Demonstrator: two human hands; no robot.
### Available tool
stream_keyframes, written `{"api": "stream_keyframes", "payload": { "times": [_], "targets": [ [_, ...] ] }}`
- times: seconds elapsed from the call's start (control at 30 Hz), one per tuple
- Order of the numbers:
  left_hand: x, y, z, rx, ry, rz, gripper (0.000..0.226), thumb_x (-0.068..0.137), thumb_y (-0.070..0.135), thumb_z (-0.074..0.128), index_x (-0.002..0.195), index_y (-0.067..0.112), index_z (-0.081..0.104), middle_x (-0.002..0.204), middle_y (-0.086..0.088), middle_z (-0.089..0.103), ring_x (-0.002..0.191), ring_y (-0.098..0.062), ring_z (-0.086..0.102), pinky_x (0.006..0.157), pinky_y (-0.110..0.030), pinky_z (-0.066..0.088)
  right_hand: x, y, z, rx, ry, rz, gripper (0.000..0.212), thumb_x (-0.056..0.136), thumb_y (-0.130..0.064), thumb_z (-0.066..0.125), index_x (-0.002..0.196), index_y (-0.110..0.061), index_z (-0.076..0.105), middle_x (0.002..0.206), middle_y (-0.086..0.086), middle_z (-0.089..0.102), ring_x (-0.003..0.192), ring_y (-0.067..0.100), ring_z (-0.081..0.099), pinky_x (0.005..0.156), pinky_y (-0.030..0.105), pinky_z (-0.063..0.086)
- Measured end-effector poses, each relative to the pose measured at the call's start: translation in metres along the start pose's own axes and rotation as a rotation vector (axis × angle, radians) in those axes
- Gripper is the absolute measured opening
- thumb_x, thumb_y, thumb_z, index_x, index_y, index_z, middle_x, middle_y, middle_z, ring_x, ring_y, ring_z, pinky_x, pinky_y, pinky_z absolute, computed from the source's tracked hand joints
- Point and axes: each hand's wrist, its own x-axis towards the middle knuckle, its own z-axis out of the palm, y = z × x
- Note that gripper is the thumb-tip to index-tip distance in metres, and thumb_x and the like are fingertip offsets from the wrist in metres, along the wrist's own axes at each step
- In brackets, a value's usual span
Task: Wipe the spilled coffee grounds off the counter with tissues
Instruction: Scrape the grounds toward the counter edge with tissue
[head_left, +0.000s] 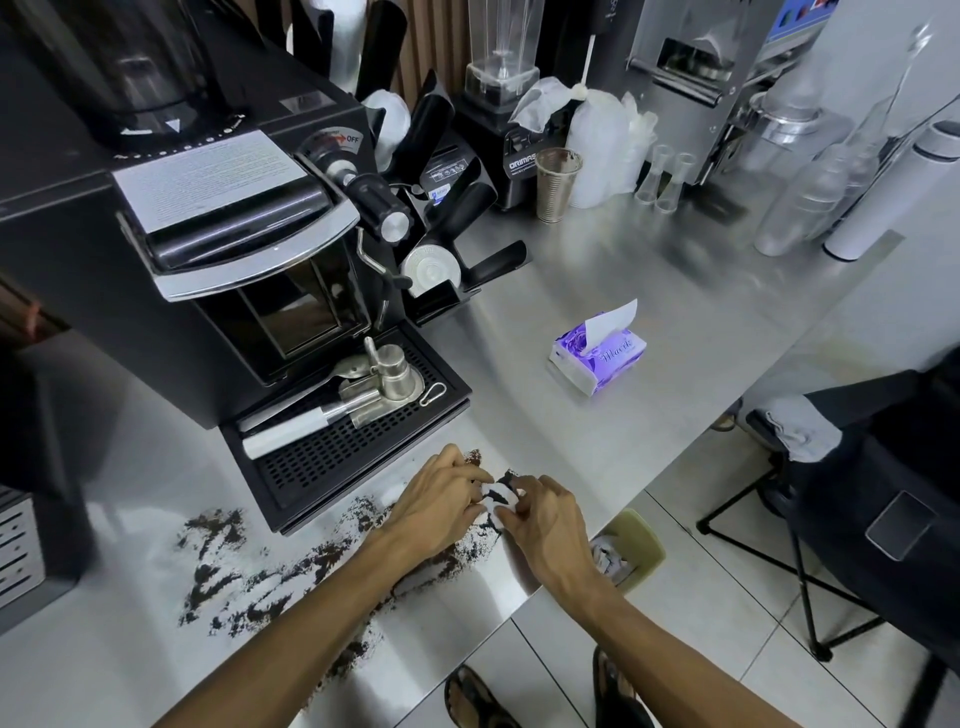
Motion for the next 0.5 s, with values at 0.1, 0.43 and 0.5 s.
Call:
{"api": "stream_keyframes", "payload": {
  "times": [0.1,0.43,0.5],
  "targets": [
    [0.0,0.004,-0.004,-0.066,-0.002,-0.012,0.022,0.091,0.026,0.065,0.109,0.015,0.072,0.104,0.005,0.061,0.101,-0.006,0.049,0.081,-0.028,0.054,0.001,-0.003,-0.002,-0.015,-0.005,-0.031,0.038,0.087,-0.031,0.067,0.123,-0.023,0.06,0.089,-0.003,0.057,0.073,0.014,0.06,0.066,0.029,0.05],
    [0.001,0.011,-0.002,-0.191,-0.021,-0.086,0.03,0.089,0.011,0.068,0.119,0.011,0.065,0.1,-0.004,0.066,0.086,-0.016,0.064,0.08,-0.031,0.057,0.002,-0.007,-0.005,-0.087,-0.037,-0.07,0.028,0.091,-0.031,0.062,0.118,-0.029,0.064,0.084,-0.003,0.05,0.073,0.021,0.059,0.064,0.034,0.052],
    [0.001,0.011,0.0,-0.214,-0.023,-0.107,0.034,0.088,0.012,0.069,0.122,0.009,0.064,0.098,0.002,0.064,0.082,-0.011,0.062,0.078,-0.026,0.057,0.003,-0.007,-0.005,-0.086,-0.037,-0.07,0.026,0.09,-0.03,0.062,0.116,-0.028,0.066,0.085,-0.002,0.051,0.072,0.021,0.06,0.063,0.034,0.052]
  ]
}}
